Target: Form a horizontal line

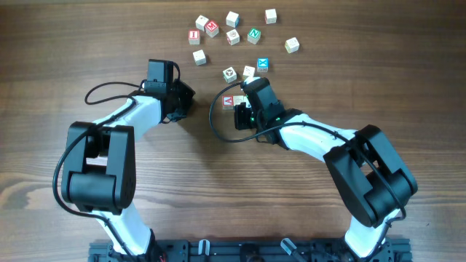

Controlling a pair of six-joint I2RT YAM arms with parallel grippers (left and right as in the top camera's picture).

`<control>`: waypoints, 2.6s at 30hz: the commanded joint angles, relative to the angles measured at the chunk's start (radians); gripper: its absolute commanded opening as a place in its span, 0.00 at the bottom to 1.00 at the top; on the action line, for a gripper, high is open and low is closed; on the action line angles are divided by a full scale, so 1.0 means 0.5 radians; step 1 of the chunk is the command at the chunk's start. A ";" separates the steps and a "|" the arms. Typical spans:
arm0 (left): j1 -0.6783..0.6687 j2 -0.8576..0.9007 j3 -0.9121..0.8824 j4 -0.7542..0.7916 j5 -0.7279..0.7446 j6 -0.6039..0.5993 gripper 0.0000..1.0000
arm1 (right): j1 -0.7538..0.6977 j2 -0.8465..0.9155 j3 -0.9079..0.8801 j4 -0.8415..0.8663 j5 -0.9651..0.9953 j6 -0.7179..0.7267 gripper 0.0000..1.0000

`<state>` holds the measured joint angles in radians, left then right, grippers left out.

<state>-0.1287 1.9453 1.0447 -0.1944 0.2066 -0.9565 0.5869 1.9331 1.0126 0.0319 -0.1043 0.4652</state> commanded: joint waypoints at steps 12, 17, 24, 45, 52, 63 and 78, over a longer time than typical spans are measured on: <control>0.003 0.243 -0.186 -0.129 -0.231 0.005 0.05 | 0.019 0.068 0.040 0.062 -0.018 -0.035 0.05; 0.003 0.243 -0.186 -0.130 -0.240 0.005 0.05 | 0.019 0.076 0.041 0.075 -0.018 -0.036 0.05; 0.003 0.243 -0.186 -0.130 -0.239 0.005 0.05 | 0.019 0.077 0.041 0.085 -0.016 -0.036 0.05; 0.003 0.243 -0.186 -0.130 -0.254 0.011 0.05 | 0.019 0.079 0.041 0.050 -0.010 -0.038 0.05; 0.003 0.243 -0.186 -0.130 -0.265 0.012 0.05 | 0.019 0.041 0.041 -0.070 0.053 -0.016 0.04; 0.003 0.243 -0.186 -0.146 -0.314 0.013 0.06 | 0.018 0.038 0.041 -0.174 0.217 0.122 0.05; 0.003 0.243 -0.186 -0.160 -0.343 0.013 0.07 | 0.018 -0.005 0.042 -0.277 0.350 0.243 0.05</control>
<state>-0.1326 1.9446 1.0451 -0.1978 0.1909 -0.9562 0.5949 1.9369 1.0367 -0.0937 0.0307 0.5648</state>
